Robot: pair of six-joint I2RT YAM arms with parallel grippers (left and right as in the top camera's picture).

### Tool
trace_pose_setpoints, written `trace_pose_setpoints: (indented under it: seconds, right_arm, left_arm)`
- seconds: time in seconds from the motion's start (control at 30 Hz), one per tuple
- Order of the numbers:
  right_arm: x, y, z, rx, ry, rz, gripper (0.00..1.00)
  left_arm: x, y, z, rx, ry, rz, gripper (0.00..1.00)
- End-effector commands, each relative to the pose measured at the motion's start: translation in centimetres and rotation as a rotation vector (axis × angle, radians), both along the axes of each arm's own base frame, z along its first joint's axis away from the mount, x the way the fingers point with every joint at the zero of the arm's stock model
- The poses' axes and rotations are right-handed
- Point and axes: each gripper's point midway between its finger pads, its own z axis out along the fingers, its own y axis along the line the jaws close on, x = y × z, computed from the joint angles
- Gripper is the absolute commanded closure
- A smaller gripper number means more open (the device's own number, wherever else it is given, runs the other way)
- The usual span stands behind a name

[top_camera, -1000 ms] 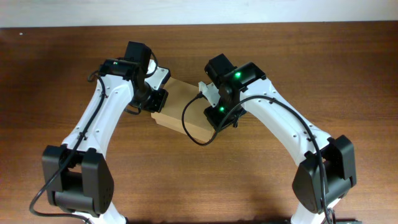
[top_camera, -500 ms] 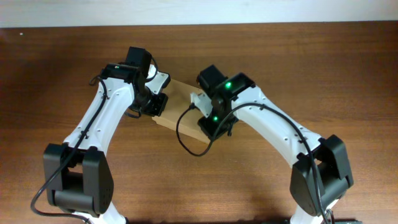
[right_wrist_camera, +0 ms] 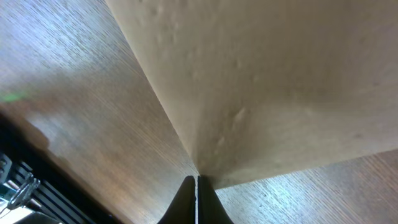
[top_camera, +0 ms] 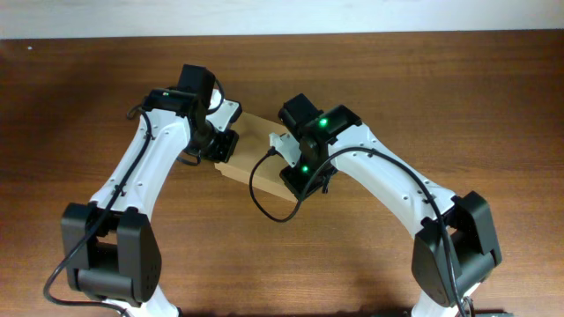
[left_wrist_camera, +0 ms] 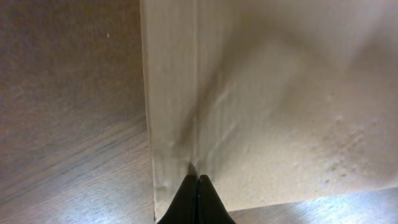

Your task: Pack container

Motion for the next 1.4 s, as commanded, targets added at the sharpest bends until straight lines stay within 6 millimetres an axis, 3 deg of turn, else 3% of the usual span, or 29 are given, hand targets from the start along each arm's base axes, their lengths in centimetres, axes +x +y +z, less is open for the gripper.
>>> trace_pose_setpoints:
  seconds: [0.0,0.2,0.37,0.6,0.73,0.97,1.2,1.37]
  right_arm:
    - [1.6,0.9,3.0,0.035,-0.089,0.013,0.96]
    - [4.0,-0.5,5.7,-0.054,-0.214,-0.01,0.96]
    - [5.4,-2.0,6.6,-0.063,-0.238,-0.059,0.96]
    - [8.5,-7.7,7.5,-0.155,-0.274,-0.291,0.96]
    - [9.7,-10.7,9.0,-0.146,-0.301,-0.375,0.96]
    - [10.2,-15.0,11.6,-0.131,-0.347,-0.489,0.96]
    - [10.4,-17.0,12.5,-0.129,-0.366,-0.542,0.96]
    - [10.5,-17.3,12.5,-0.133,-0.369,-0.548,0.96]
  left_arm:
    - [1.6,-0.3,1.7,-0.011,-0.046,0.007,0.98]
    - [3.3,0.5,4.5,0.036,-0.122,0.021,0.99]
    - [3.6,1.5,4.7,0.095,-0.134,0.036,0.98]
    - [3.5,2.9,4.3,0.159,-0.122,0.087,0.99]
    - [3.1,3.2,3.2,0.168,-0.083,0.088,0.98]
    - [3.3,4.0,-0.1,0.206,-0.001,0.106,0.98]
    - [3.1,3.6,-3.0,0.188,0.082,0.107,0.99]
    - [2.6,2.6,-3.5,0.153,0.113,0.1,0.99]
